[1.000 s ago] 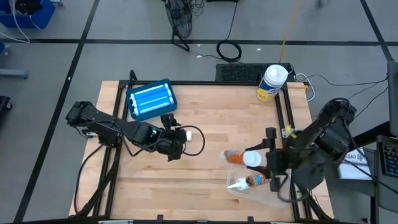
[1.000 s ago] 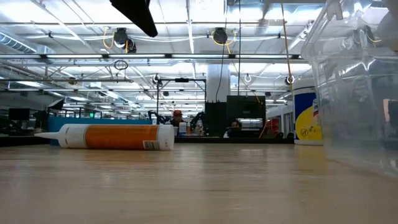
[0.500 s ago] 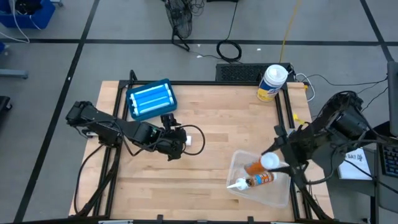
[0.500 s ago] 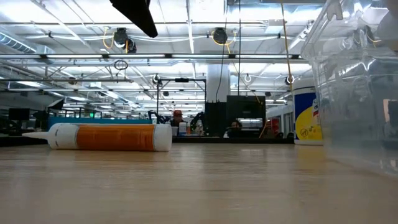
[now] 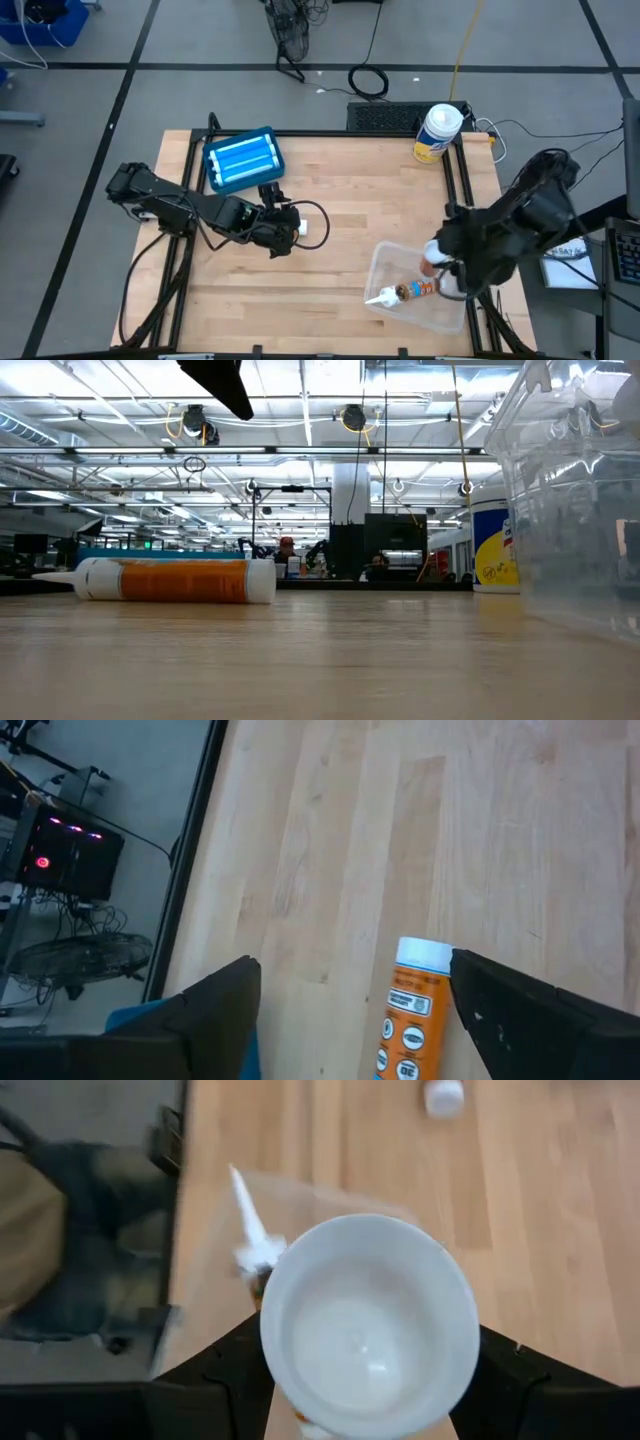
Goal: Pick & place silicon tubes, Sealant and Lysol wipes
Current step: Put the bottom orange sealant into the transparent bin
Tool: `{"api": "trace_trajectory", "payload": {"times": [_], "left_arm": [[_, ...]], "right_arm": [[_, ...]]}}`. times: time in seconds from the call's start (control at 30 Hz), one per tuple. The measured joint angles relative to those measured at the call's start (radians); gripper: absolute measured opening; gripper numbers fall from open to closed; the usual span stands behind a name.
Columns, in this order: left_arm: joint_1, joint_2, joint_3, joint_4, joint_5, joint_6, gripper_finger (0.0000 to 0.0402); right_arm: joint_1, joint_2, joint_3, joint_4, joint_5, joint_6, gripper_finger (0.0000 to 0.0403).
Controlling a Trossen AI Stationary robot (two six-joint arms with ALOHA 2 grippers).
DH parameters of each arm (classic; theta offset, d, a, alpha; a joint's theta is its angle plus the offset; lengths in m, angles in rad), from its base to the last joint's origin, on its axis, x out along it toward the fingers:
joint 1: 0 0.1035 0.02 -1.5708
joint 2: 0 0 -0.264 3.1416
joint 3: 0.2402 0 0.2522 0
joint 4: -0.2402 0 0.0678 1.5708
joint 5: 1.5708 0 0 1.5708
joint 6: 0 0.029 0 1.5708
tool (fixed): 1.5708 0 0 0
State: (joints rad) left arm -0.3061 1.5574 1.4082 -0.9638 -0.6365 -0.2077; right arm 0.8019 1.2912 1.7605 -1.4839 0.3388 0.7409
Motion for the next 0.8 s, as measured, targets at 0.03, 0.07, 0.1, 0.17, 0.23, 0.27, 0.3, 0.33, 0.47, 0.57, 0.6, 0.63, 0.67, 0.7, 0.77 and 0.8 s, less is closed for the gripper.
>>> {"api": "trace_trajectory", "payload": {"times": [0.03, 0.07, 0.1, 0.17, 0.23, 0.27, 0.3, 0.33, 0.47, 0.57, 0.6, 0.63, 0.67, 0.7, 0.77, 0.8], "left_arm": [[0.0, 0.0, 0.0, 0.0, 0.0, 0.0, 0.0315], [0.0, 0.0, 0.0, 0.0, 0.0, 0.0, 0.0313], [0.0, 0.0, 0.0, 0.0, 0.0, 0.001, 0.0312], [0.0, 0.0, 0.0, 0.0, 0.0, 0.003, 0.0311], [0.0, 0.0, 0.0, 0.0, 0.0, 0.003, 0.0311], [0.0, 0.0, 0.0, 0.0, 0.0, 0.003, 0.0312], [0.0, 0.0, 0.0, 0.0, 0.0, 0.003, 0.0313], [0.0, 0.0, 0.0, 0.0, 0.0, 0.003, 0.0315], [0.0, 0.0, 0.0, 0.001, 0.0, 0.003, 0.0319], [0.0, 0.0, 0.0, 0.004, 0.0, 0.002, 0.0316], [0.0, 0.0, 0.0, 0.006, 0.0, 0.001, 0.0314], [0.0, 0.0, 0.0, 0.007, 0.0, -0.001, 0.0312], [0.0, 0.0, 0.0, 0.007, 0.0, -0.002, 0.0311], [0.0, 0.0, 0.0, 0.008, 0.0, -0.003, 0.0309], [0.0, 0.0, 0.0, 0.011, 0.0, -0.003, 0.0308], [0.0, 0.0, 0.0, 0.016, 0.0, -0.003, 0.0308]], "right_arm": [[-0.002, 0.001, -0.025, -0.002, -0.005, 0.019, 0.0215], [-0.006, 0.001, -0.052, -0.001, -0.017, 0.037, 0.0215], [-0.01, 0.001, -0.078, 0.002, -0.028, 0.053, 0.0215], [-0.019, 0.001, -0.125, 0.018, -0.048, 0.081, 0.0215], [-0.025, 0.001, -0.166, 0.03, -0.056, 0.098, 0.0215], [-0.026, 0.001, -0.184, 0.038, -0.056, 0.104, 0.0215], [-0.03, 0.001, -0.199, 0.049, -0.056, 0.108, 0.0215], [-0.034, 0.0, -0.213, 0.059, -0.057, 0.108, 0.0215], [-0.054, 0.0, -0.255, 0.112, -0.062, 0.068, 0.0215], [-0.073, -0.001, -0.271, 0.13, -0.085, 0.047, 0.0215], [-0.082, 0.0, -0.277, 0.133, -0.096, 0.043, 0.0215], [-0.094, 0.0, -0.286, 0.134, -0.108, 0.038, 0.0215], [-0.106, 0.0, -0.294, 0.138, -0.124, 0.029, 0.0215], [-0.118, 0.0, -0.306, 0.141, -0.135, 0.018, 0.0215], [-0.137, 0.0, -0.329, 0.165, -0.141, -0.005, 0.0215], [-0.145, 0.0, -0.342, 0.181, -0.146, -0.019, 0.0215]]}}
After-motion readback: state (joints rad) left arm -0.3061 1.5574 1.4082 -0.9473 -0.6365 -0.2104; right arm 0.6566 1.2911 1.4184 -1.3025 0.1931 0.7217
